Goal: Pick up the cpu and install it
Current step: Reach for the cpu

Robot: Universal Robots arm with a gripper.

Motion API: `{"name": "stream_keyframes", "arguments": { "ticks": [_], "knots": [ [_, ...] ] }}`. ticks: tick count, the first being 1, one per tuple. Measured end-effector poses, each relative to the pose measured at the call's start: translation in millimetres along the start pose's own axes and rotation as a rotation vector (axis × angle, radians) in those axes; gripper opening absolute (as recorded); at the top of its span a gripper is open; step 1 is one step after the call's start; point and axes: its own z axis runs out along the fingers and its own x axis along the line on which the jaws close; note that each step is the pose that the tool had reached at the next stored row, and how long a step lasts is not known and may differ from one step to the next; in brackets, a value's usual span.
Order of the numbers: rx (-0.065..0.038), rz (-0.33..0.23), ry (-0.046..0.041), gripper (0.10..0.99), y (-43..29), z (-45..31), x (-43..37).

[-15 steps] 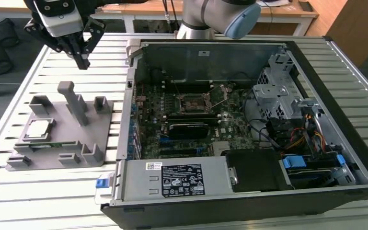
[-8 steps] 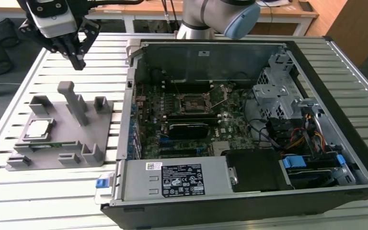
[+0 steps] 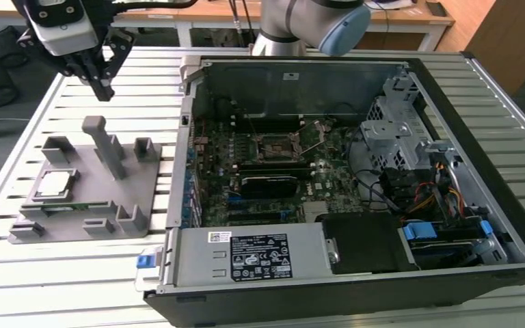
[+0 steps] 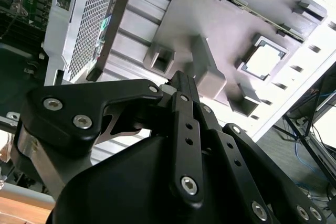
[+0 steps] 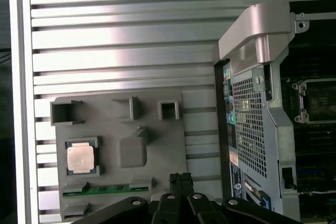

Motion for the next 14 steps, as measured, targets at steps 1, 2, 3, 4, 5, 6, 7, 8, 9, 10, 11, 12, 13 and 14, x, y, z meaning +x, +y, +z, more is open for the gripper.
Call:
{"name": "stream_keyframes", "arguments": {
  "ticks": [1,2,3,4,5,6,7,8,9,10,11,12,13,14],
  "knots": [
    [0.0,0.0,0.0,0.106,-0.1,0.2,1.5],
    [0.0,0.0,0.0,0.106,-0.2,0.3,3.1],
    [0.0,0.0,0.0,0.106,-0.4,0.5,4.6],
    [0.0,0.0,0.0001,0.106,-0.5,0.6,6.0],
    [0.0,0.0,0.0001,0.106,-0.6,0.7,7.6],
    [0.0,0.0,0.0001,0.106,-0.7,0.8,9.1],
    [0.0,0.0,0.0001,0.106,-0.8,0.8,10.9],
    [0.0,0.0,0.0,0.106,-1.0,0.8,12.8],
    [0.0,0.0,0.0,0.106,-1.1,0.8,14.7],
    [0.0,0.0,0.0,0.106,-1.3,0.8,16.5],
    [0.0,0.0,0.0,0.106,-1.4,0.9,18.4],
    [0.0,0.0,0.0,0.106,-1.6,0.9,20.0],
    [0.0,0.0,0.0,0.106,-1.7,1.0,21.6],
    [0.0,0.0,0.0001,0.106,-1.8,1.0,23.2]
  ]
}}
